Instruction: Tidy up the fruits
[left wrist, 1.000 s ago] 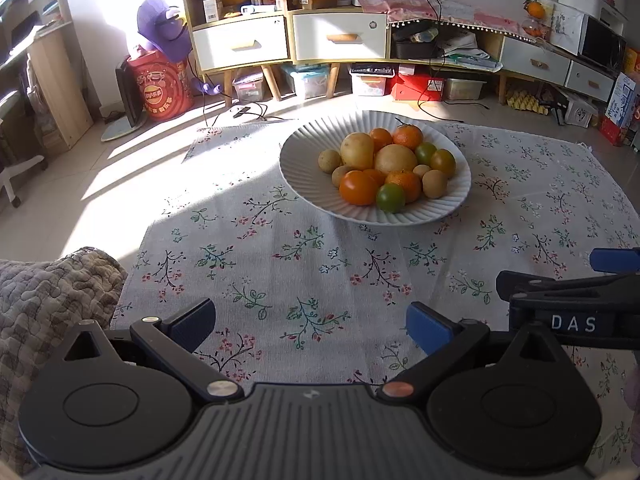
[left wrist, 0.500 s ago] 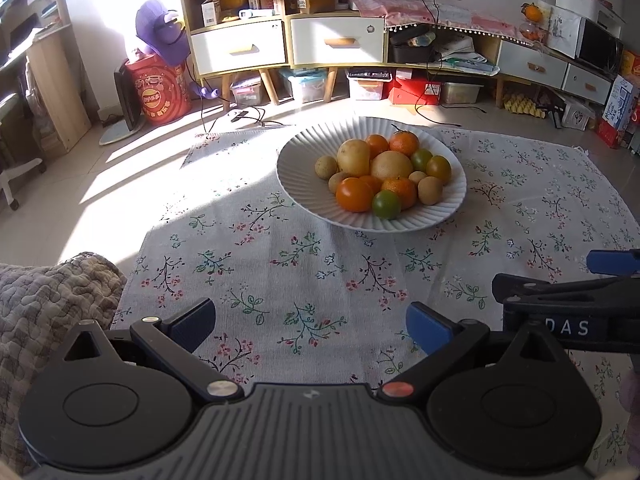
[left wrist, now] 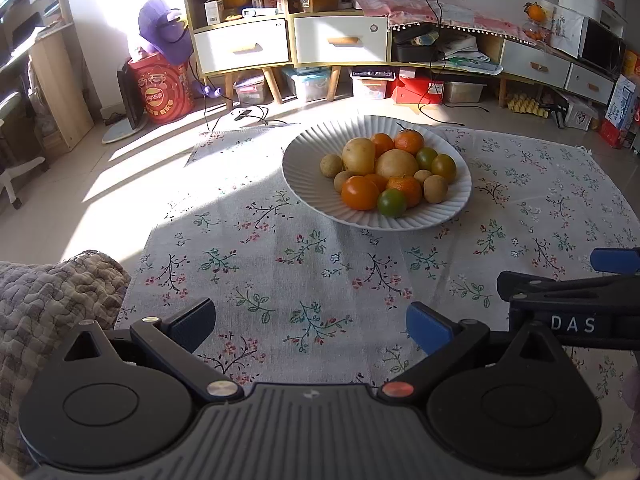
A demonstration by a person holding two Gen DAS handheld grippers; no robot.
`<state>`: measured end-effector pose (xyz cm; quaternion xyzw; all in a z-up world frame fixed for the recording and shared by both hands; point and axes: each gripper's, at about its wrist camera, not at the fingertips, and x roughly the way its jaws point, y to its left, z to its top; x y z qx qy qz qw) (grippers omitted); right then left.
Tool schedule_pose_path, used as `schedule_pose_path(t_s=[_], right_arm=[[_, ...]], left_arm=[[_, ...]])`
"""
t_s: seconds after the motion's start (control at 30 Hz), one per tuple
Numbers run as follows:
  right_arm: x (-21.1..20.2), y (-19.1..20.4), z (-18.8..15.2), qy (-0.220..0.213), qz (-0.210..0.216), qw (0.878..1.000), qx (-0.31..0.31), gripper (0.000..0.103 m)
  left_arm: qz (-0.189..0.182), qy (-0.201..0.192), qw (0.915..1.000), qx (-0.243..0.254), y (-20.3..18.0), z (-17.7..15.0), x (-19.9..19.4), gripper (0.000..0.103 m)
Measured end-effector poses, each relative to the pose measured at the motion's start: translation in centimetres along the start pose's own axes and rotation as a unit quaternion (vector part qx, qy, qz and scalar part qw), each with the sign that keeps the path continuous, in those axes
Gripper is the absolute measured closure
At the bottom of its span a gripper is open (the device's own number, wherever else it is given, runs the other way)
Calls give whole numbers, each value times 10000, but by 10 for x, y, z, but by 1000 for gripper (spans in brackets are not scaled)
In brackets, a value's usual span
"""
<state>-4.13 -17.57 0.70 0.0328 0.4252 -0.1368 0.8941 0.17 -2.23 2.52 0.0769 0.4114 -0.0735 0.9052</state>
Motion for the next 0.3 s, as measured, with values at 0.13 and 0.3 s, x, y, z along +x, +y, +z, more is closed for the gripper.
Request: schedule_pose_path(t_s=[0.13,0.3], right_arm=[[0,0,0,-1,3,10000,0,0],[-1,1,0,-27,0,10000,5,0]], left_arm=[[-6,-2,10000,3,1,-1,0,8],[-2,3,10000,21,0,-2,0,8]])
